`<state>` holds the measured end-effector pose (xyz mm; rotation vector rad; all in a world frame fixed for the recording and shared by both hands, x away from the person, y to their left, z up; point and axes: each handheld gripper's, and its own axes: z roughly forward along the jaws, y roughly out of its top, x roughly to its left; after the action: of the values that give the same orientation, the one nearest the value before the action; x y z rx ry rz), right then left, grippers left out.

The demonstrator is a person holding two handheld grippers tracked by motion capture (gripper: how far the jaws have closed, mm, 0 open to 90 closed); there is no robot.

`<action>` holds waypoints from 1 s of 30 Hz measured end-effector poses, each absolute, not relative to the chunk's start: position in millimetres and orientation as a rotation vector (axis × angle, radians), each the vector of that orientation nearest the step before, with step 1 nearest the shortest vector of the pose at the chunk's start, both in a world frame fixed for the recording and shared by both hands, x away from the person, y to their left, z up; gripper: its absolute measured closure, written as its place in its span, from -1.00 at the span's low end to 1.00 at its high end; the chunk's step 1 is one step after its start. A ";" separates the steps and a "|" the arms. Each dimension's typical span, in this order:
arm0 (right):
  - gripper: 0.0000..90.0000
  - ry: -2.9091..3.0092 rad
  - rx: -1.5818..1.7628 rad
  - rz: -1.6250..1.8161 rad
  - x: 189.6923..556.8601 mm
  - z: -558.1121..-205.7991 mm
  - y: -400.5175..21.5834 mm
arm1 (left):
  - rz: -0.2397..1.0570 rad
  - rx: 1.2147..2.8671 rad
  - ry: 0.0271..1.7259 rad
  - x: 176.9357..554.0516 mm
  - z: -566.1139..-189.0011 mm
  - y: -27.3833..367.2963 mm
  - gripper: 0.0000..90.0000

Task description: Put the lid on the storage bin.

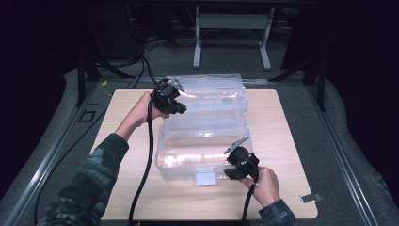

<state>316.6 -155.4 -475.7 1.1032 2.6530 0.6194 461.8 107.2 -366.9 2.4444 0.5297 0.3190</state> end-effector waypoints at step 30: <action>0.28 2.636 1.093 0.619 314.3 -476.5 -154.1 | 0.387 2.431 0.466 429.7 -364.6 108.9 0.90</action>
<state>314.3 -154.1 -476.5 1.0930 2.6361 0.6187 429.7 108.9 -364.6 2.4309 0.4664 0.3872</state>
